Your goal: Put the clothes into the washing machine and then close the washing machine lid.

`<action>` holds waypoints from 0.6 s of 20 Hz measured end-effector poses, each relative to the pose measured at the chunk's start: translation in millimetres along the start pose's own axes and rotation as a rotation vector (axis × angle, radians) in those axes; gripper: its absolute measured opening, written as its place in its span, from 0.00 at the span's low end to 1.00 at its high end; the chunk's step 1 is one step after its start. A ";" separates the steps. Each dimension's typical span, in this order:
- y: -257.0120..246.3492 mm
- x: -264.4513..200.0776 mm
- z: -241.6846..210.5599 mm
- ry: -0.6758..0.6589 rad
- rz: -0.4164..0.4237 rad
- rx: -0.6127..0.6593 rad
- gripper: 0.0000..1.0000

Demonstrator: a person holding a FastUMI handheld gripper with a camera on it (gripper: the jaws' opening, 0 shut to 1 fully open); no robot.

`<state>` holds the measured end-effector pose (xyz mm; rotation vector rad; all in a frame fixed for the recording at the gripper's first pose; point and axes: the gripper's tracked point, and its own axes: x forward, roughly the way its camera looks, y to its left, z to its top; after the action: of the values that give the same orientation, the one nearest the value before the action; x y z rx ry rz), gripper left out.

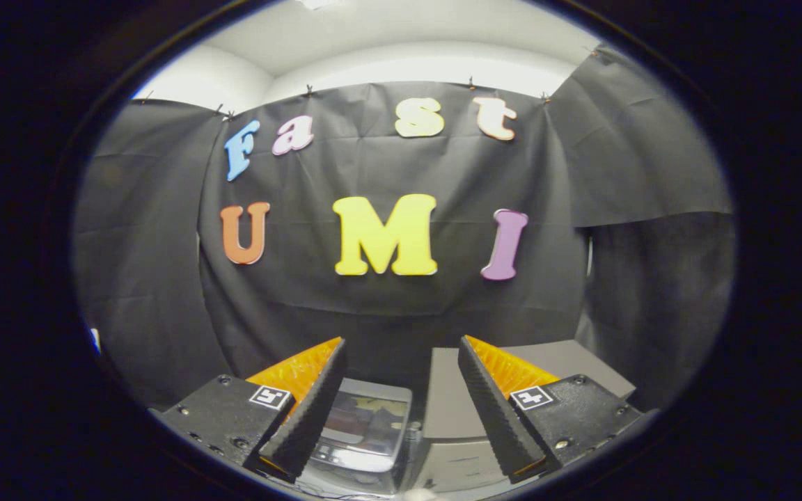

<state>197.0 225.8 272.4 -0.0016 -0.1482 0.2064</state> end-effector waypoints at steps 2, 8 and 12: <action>-30.8 -18.9 -16.6 0.018 -0.029 -0.006 1.00; -107.1 -79.4 -81.1 0.062 -0.071 0.023 1.00; -149.7 -126.4 -130.9 0.103 -0.091 0.054 1.00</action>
<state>124.5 55.2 126.9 0.0478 -0.0397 0.1191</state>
